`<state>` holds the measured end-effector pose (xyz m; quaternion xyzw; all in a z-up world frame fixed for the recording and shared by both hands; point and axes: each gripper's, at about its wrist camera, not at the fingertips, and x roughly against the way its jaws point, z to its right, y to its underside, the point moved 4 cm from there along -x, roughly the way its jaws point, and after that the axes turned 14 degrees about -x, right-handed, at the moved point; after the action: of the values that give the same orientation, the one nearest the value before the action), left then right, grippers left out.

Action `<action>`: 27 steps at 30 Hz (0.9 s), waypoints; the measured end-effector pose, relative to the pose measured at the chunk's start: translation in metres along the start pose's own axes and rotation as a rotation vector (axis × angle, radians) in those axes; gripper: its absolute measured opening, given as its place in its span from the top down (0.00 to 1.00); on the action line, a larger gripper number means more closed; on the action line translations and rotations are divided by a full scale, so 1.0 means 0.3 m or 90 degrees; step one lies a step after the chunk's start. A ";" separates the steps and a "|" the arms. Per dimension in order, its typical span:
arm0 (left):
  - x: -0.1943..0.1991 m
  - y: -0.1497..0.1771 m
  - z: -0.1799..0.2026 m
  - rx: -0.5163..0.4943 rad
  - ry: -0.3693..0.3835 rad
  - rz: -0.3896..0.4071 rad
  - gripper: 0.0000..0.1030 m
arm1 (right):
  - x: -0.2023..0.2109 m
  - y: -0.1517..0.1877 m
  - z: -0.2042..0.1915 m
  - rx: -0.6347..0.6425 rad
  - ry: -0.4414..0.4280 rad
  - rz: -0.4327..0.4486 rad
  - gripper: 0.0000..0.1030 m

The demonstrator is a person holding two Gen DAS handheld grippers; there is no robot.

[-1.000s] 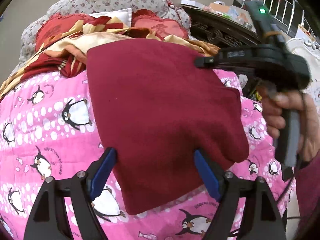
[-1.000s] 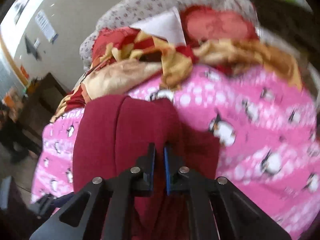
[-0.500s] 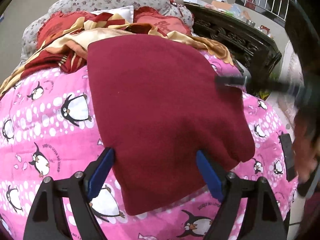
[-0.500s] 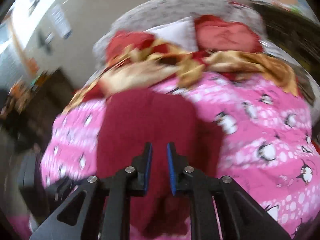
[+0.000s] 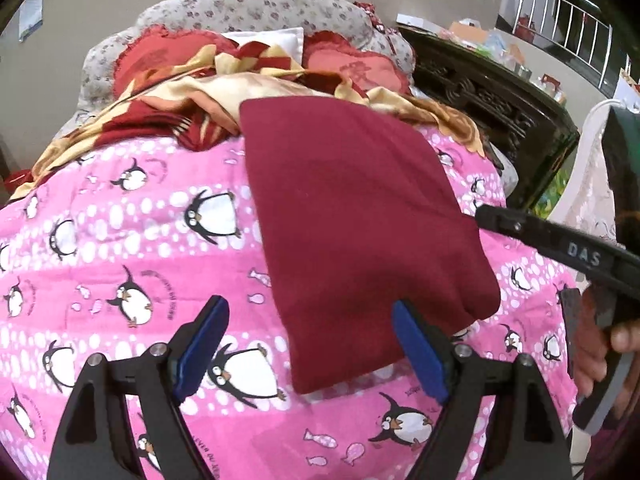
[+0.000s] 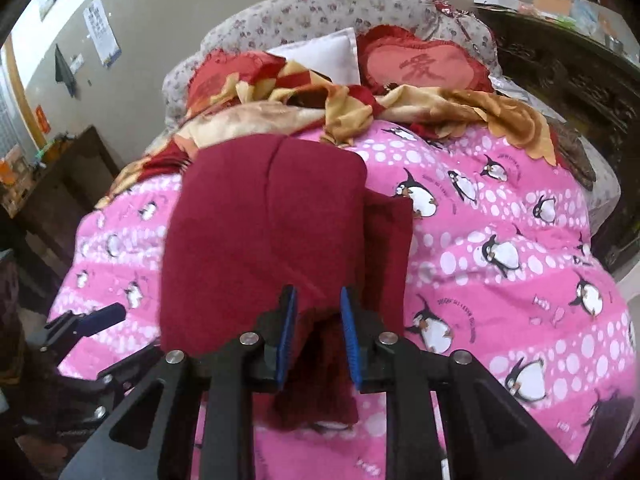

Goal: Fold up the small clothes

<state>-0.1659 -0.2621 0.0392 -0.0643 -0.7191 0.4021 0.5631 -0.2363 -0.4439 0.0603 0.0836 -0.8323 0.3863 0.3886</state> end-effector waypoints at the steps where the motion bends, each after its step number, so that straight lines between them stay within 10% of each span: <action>1: 0.007 0.001 -0.003 0.001 -0.003 0.001 0.16 | 0.005 0.009 -0.002 -0.012 -0.008 -0.001 0.79; 27: -0.046 0.001 -0.040 0.033 -0.019 -0.015 0.16 | -0.060 0.030 0.062 -0.044 0.018 -0.011 0.67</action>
<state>-0.1507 -0.2635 0.0291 -0.0352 -0.7175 0.4148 0.5584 -0.2389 -0.4539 0.0348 0.0721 -0.8391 0.3547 0.4061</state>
